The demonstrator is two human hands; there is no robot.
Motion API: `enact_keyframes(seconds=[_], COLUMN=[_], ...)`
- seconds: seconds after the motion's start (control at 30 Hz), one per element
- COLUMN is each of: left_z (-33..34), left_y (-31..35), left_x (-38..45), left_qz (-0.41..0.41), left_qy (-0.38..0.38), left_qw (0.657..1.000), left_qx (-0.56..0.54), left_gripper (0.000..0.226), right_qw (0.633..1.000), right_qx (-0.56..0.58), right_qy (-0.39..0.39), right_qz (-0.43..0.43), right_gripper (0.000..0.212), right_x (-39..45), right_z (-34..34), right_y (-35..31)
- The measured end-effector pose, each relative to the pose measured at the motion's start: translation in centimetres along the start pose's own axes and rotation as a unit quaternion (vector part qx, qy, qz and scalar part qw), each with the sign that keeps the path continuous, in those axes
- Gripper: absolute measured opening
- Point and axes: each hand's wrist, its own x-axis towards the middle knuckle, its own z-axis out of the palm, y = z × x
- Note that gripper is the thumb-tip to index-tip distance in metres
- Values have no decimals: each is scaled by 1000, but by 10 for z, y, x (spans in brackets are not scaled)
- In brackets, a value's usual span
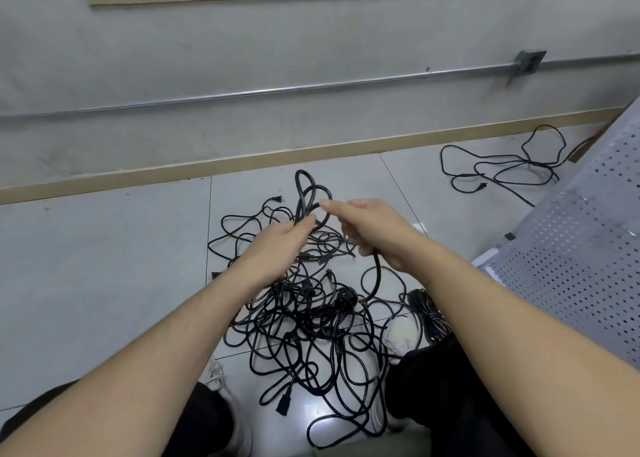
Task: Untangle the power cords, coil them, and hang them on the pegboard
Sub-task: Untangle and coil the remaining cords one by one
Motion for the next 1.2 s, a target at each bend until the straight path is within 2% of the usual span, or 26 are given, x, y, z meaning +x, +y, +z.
enact_keyframes(seconds=[0.07, 0.1, 0.17, 0.23, 0.3, 0.37, 0.43, 0.5, 0.57, 0.67, 0.77, 0.87, 1.0, 1.1, 1.2], left_z=[-7, -10, -12, -5, 5, 10, 12, 12, 12, 12, 16, 21, 24, 28, 34], left_y=[-1, 0, 1, 2, 2, 3, 5, 7, 7, 3, -1, -4, -5, 0, 1], left_x=[3, 2, -1, -5, -8, -10, -11, -14, -16, -15, -14, -17, -17, -17, -16], left_qz=[-4, -2, 9, 26, 48, 74, 87, 95, 95, 86, 88, 130, 173, 102, 42], left_qy=[35, 46, 38, -12, -72, -108, -137, -152, -164, -171, -125, -87, -31, -63, -100], left_qw=[999, 999, 998, 999, 995, 990, 987, 983, 981, 981, 988, 987, 982, 992, 986], left_qx=[-5, 11, 41, 42, 47, 45, 8, -29, -43, -39, -17, 37, 66, -38, -128], left_gripper=[51, 50, 49, 52, 54, 57, 61, 58, 57, 54, 48, 47, 46, 39, 40], right_qw=[998, 999, 999, 988, 975, 970, 974, 980, 977, 970, 969, 972, 968, 958, 919], right_qx=[-33, -33, 10, 85, 155, 173, 143, 127, 186, 226, 237, 229, 242, 277, 389], right_qy=[-46, -38, 27, 107, 145, 155, 166, 144, 98, 87, 66, 32, 48, 69, 44], right_qz=[15, 2, -41, -69, -72, -67, -60, -45, -33, -19, 24, 44, 37, 26, 51], right_gripper=[41, 40, 37, 34, 32, 32, 35, 36, 34, 32, 35, 37, 36, 24, 28], right_x=[-3, -3, -4, -3, -1, 1, 3, 4, 6, 3, 2, -1, -2, 6, 11], right_z=[-8, -11, -13, -13, -12, -10, -9, -8, -6, -5, -8, -11, -10, -7, -5], right_y=[-1, -1, -3, -5, -5, -3, -3, -3, -3, -7, -7, -6, -5, -2, -4])
